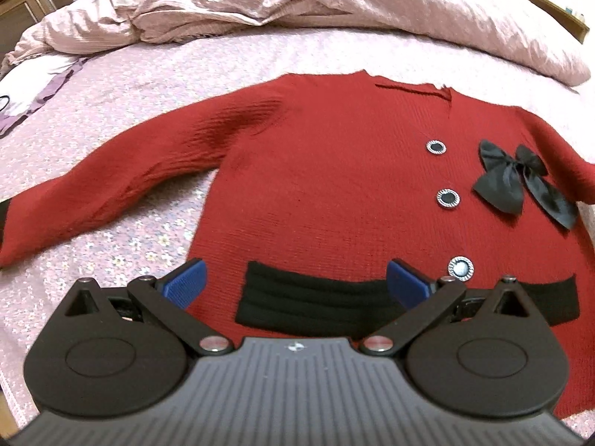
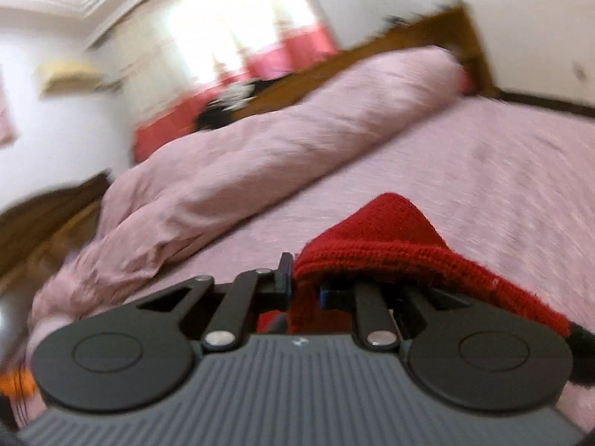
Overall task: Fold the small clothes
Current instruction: 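Lift the sleeve and fold it across the cardigan body, then release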
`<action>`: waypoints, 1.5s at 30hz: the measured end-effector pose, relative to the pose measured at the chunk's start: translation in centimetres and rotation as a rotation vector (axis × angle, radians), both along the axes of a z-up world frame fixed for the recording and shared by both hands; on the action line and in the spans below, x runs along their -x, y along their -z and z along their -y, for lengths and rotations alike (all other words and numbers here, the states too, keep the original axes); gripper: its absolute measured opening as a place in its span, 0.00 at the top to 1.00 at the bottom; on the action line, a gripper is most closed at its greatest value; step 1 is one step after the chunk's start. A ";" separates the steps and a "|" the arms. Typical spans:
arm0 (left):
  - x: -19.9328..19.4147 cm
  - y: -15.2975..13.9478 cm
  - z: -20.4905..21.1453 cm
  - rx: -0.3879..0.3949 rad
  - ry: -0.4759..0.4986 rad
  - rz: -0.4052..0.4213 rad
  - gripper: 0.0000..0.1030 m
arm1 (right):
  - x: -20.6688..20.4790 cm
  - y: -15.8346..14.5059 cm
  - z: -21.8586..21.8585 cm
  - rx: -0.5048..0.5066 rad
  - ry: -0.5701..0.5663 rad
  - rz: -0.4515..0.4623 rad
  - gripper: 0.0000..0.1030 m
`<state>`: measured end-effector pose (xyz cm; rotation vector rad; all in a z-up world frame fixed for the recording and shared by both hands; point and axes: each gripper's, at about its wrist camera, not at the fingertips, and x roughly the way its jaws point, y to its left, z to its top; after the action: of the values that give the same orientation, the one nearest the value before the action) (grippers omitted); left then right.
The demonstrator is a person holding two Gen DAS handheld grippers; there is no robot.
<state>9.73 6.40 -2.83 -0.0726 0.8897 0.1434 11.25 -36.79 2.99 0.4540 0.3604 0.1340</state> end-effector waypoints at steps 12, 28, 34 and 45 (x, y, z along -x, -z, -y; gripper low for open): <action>1.2 -0.1 -2.0 -0.024 -0.048 0.017 0.00 | -2.2 1.7 -13.8 0.187 -0.338 -0.071 0.84; 0.8 -1.2 -0.6 -0.023 -0.012 0.046 0.00 | -1.1 5.0 -17.5 0.249 -0.382 -0.212 0.47; 0.1 -2.6 1.3 -0.035 0.041 0.080 0.00 | 1.0 4.7 -16.4 0.233 -0.369 -0.295 0.45; -1.7 -3.6 9.9 -0.071 0.244 0.108 0.00 | 3.5 4.9 -9.8 0.140 -0.110 -0.358 0.45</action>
<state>11.46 -3.49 0.77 0.0938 0.7778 -0.0562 7.79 -27.02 -1.94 0.3185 0.7424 0.1334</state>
